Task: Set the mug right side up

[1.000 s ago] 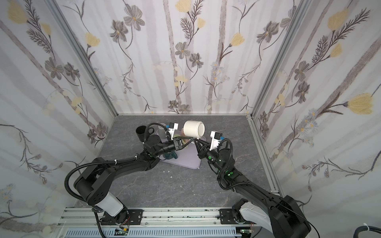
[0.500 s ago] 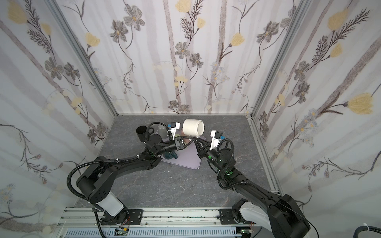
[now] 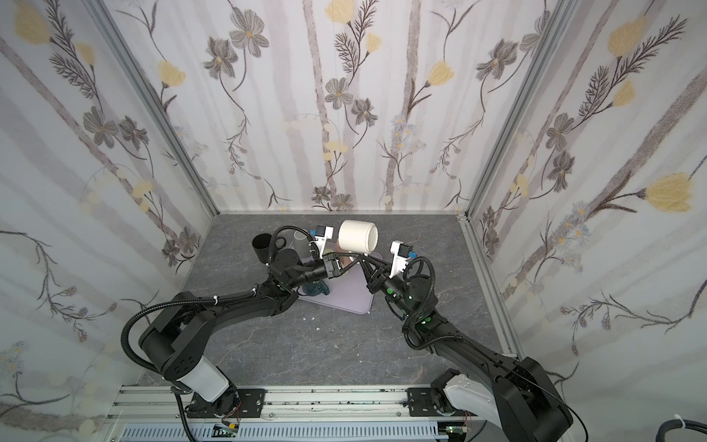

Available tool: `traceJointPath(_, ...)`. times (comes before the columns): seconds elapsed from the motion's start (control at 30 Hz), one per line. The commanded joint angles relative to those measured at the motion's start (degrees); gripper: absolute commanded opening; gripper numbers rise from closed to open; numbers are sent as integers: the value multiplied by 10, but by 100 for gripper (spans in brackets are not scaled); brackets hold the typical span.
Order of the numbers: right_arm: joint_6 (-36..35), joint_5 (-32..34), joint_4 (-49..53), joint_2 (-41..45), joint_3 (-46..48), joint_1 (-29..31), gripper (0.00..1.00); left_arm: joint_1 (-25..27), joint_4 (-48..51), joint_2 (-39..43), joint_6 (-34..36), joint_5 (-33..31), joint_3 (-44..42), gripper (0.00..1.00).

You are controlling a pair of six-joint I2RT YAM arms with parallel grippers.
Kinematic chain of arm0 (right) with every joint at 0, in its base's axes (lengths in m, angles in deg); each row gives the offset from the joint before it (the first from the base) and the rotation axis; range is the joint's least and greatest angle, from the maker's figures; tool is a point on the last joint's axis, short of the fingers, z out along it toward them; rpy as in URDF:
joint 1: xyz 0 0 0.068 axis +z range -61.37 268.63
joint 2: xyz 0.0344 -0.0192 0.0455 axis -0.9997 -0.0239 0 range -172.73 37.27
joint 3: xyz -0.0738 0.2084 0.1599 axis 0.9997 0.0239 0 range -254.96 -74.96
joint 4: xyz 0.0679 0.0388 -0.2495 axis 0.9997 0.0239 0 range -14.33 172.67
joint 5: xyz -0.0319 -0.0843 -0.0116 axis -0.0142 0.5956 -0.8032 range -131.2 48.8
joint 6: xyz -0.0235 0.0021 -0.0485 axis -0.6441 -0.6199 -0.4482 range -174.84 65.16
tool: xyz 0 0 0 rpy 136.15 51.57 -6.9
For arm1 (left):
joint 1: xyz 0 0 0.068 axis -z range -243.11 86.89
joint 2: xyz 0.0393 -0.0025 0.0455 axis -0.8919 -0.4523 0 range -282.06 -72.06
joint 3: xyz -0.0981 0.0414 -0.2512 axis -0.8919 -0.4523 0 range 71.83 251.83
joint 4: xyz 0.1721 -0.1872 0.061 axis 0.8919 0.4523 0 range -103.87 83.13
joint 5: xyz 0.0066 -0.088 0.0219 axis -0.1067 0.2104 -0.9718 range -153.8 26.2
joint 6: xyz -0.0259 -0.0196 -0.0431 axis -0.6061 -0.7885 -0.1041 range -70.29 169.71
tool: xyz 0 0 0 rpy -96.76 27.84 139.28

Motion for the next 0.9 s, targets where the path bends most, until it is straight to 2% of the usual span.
traceJointPath(0.0,4,-9,35,-13,0,-2,6,6,-80,13,21,69,8,21)
traceJointPath(0.27,10,-17,30,-29,0,-10,6,7,-57,30,47,65,4,16)
traceJointPath(0.3,10,-18,29,-30,-1,-10,6,7,-44,31,53,63,4,2)
traceJointPath(0.33,10,-18,29,-30,-1,-10,6,7,-35,34,58,56,2,0)
traceJointPath(0.53,7,-17,33,-30,0,-10,7,9,13,58,89,36,-4,0)
traceJointPath(0.67,5,-20,32,-31,0,-11,15,15,60,72,117,23,0,0)
traceJointPath(0.8,3,-26,27,-29,1,-10,19,24,107,83,144,8,7,0)
traceJointPath(0.87,3,-30,22,-28,2,-11,20,32,144,90,157,-22,10,0)
